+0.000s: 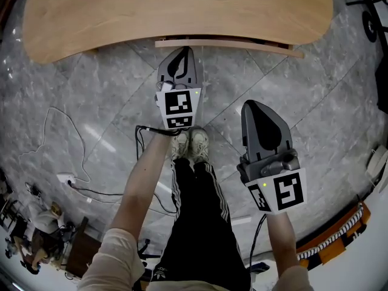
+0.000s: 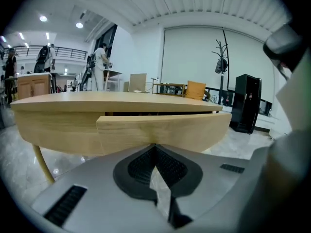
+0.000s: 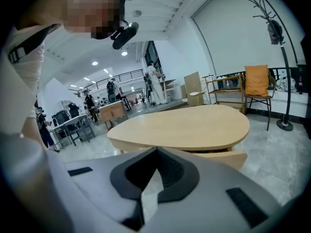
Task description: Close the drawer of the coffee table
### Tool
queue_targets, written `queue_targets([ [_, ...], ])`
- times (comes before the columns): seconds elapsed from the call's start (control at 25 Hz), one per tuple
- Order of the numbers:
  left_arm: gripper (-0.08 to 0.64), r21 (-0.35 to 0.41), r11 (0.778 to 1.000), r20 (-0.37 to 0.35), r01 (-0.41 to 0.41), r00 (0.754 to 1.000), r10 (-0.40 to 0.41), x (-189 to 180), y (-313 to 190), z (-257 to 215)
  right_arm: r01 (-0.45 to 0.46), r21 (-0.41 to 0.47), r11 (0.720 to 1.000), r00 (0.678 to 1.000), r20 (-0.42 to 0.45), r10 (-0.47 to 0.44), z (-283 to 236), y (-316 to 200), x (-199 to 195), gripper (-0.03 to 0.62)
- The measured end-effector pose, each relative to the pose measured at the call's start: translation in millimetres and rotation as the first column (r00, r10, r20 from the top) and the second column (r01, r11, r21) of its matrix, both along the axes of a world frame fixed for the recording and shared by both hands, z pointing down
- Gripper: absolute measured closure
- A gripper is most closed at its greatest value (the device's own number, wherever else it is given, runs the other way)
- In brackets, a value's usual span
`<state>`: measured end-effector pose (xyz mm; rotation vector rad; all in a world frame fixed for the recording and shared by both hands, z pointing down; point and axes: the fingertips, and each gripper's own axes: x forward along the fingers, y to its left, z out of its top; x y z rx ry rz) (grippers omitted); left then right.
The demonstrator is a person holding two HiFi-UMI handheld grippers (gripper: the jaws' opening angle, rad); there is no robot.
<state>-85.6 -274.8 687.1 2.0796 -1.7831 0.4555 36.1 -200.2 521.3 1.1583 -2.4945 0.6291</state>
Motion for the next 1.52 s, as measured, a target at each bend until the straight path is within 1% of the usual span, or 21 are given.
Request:
queue_targets([
  [0.12, 0.554, 0.048, 0.998, -0.009, 0.037, 0.999, -0.036, -2, -11, 0, -0.038, 0.011, 0.999, 0.999, 0.031, 0.037, -2, -11, 0, 0.586],
  [0.24, 0.554, 0.075, 0.996, -0.035, 0.037, 0.999, -0.034, -7, -35, 0, -0.071, 0.006, 0.997, 0.996, 0.055, 0.071, 4, -16, 3, 0.586],
  [0.28, 0.554, 0.087, 0.996, -0.032, 0.03, 0.999, -0.028, -9, -43, 0, -0.077, 0.002, 0.997, 0.995, 0.058, 0.077, 7, -16, 4, 0.586],
  [0.44, 0.554, 0.16, 0.987, 0.028, 0.008, 1.0, -0.013, -9, -55, -2, -0.076, -0.019, 0.997, 0.996, 0.052, 0.077, 19, -9, 7, 0.586],
  [0.64, 0.554, 0.204, 0.978, 0.049, 0.046, 0.997, -0.057, -8, -55, -2, -0.082, -0.039, 0.996, 0.995, 0.058, 0.084, 27, -2, 14, 0.586],
  [0.84, 0.554, 0.194, 0.98, 0.036, 0.044, 0.998, -0.052, -9, -57, -3, -0.088, -0.025, 0.996, 0.994, 0.065, 0.09, 20, -3, 15, 0.586],
  [0.96, 0.554, 0.141, 0.988, -0.002, 0.062, 0.998, -0.063, -10, -55, 0, -0.071, -0.022, 0.997, 0.996, 0.059, 0.073, 14, 0, 12, 0.586],
  [1.0, 0.554, 0.125, 0.99, -0.004, 0.058, 0.998, -0.058, -11, -56, 1, -0.067, -0.017, 0.998, 0.996, 0.054, 0.068, 12, -1, 12, 0.586],
  [1.12, 0.554, 0.111, 0.993, 0.035, 0.029, 0.999, -0.033, -11, -56, -4, -0.074, 0.0, 0.997, 0.996, 0.047, 0.074, 2, -1, 13, 0.586],
  [1.2, 0.554, 0.122, 0.991, 0.049, 0.049, 0.997, -0.055, -15, -54, -19, -0.082, 0.005, 0.997, 0.996, 0.035, 0.082, -3, 0, 14, 0.586],
  [1.24, 0.554, 0.11, 0.992, 0.04, 0.065, 0.997, -0.069, -16, -48, -26, -0.088, 0.001, 0.996, 0.996, 0.026, 0.088, -5, 3, 15, 0.586],
  [1.36, 0.554, 0.021, 0.993, -0.01, 0.112, 0.994, -0.112, -17, -16, -44, -0.103, -0.01, 0.995, 0.994, 0.017, 0.104, -27, 14, 13, 0.586],
  [1.4, 0.554, 0.014, 0.992, -0.014, 0.127, 0.992, -0.127, -19, -9, -57, -0.102, 0.004, 0.995, 0.995, 0.02, 0.102, -41, 14, 11, 0.586],
  [1.44, 0.554, 0.024, 0.989, -0.017, 0.143, 0.99, -0.142, -22, -4, -76, -0.098, 0.029, 0.995, 0.995, 0.023, 0.097, -58, 12, 7, 0.586],
  [1.52, 0.554, 0.09, 0.983, -0.019, 0.16, 0.987, -0.159, -27, 9, -134, -0.092, 0.075, 0.993, 0.996, 0.01, 0.092, -93, 8, 0, 0.586],
])
